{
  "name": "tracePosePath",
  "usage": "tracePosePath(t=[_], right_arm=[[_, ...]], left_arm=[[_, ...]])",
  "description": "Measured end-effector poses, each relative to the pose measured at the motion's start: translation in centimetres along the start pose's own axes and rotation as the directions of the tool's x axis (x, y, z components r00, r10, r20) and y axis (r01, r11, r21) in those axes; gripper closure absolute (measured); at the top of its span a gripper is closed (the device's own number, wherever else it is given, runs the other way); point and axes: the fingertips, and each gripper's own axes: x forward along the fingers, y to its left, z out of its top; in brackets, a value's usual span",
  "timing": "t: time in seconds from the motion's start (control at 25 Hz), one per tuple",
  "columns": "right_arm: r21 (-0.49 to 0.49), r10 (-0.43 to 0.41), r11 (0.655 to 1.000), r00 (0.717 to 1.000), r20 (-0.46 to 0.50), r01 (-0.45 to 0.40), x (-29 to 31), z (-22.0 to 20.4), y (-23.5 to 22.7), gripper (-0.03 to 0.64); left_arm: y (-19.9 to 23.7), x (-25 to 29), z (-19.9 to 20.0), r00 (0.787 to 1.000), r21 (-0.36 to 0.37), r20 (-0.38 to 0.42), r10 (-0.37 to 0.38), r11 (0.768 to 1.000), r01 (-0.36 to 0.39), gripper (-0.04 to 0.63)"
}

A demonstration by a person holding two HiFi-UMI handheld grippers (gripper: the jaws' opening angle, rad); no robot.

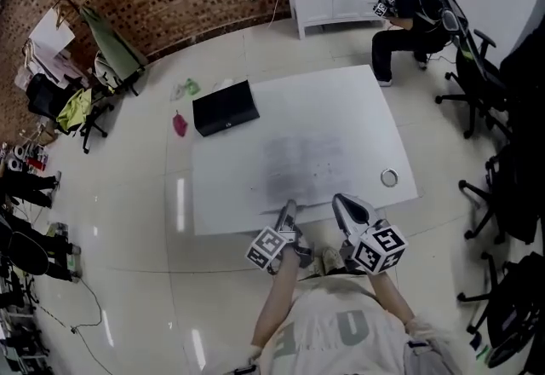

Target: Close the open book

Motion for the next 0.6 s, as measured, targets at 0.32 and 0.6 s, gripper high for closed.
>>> tracePosePath(t=[0.32,0.6], right_arm=[[0.013,-0.032,0.999,0.999,-0.013,0.032,0.1,-0.5,-1.5,0.612],[0.021,-0.064,0.998,0.998,-0.017,0.064,0.5,-0.4,-2.6,0.612]], left_arm=[[5.6,0.6,-1.5,0.991,-0.188,-0.023,0.129,0.973,-0.131,0.345],[5.8,2.1,-1.6,0.992,-0.241,-0.043,0.121,0.962,-0.128,0.345]])
